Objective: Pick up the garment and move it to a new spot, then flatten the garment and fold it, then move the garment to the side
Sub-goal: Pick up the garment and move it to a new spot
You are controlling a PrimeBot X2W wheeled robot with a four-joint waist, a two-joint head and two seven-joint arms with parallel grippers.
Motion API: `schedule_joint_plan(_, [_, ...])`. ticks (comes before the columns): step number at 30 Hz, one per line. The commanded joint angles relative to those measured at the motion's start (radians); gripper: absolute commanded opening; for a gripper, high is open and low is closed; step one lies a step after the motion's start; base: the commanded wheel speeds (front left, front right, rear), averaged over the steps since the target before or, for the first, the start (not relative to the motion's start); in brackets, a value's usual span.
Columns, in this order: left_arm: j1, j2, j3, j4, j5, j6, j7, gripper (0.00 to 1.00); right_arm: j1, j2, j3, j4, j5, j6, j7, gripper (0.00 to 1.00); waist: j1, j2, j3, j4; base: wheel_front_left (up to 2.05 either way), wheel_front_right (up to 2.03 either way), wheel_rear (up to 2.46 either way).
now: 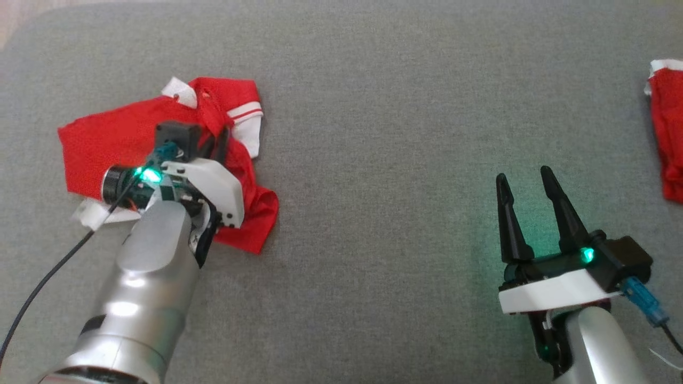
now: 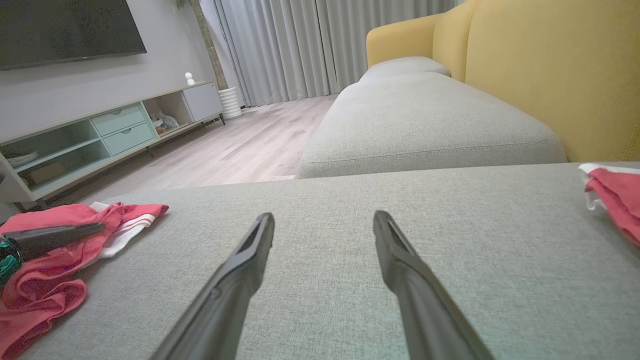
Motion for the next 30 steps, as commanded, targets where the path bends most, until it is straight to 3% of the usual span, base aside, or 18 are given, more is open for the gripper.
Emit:
schedule_joint_plan(1, [-0.05, 0.031, 0.035, -0.03, -0.014, 0.005, -0.039, 0.0, -0.019, -0.005, 0.021, -0.024, 0.003, -0.001, -0.011, 1.0, 0.0, 0.0, -0.015, 0.005, 0.0, 0.0, 0.0])
schedule_joint_plan(7, [-0.054, 0.01, 0.049, -0.101, -0.07, -0.015, -0.189, 0.0, -0.003, -0.005, 0.02, -0.006, 0.012, -0.001, -0.011, 1.0, 0.0, 0.0, -0.093, 0.018, 0.0, 0.0, 0.0])
schedule_joint_plan(12, [-0.056, 0.027, 0.06, -0.253, -0.105, -0.023, -0.253, 0.0, 0.011, -0.005, 0.03, -0.006, 0.037, -0.001, -0.011, 1.0, 0.0, 0.0, -0.162, -0.006, 0.0, 0.0, 0.0])
schedule_joint_plan(22, [-0.042, 0.062, 0.064, -0.607, -0.13, -0.011, -0.215, 0.0, 0.029, -0.005, 0.071, -0.012, 0.108, -0.001, -0.011, 1.0, 0.0, 0.0, -0.201, -0.107, 0.0, 0.0, 0.0])
schedule_joint_plan(30, [-0.117, 0.036, 0.064, -0.656, -0.114, 0.057, -0.19, 0.0, -0.011, -0.005, 0.12, -0.029, 0.135, -0.001, -0.011, 1.0, 0.0, 0.0, -0.166, -0.222, 0.0, 0.0, 0.0])
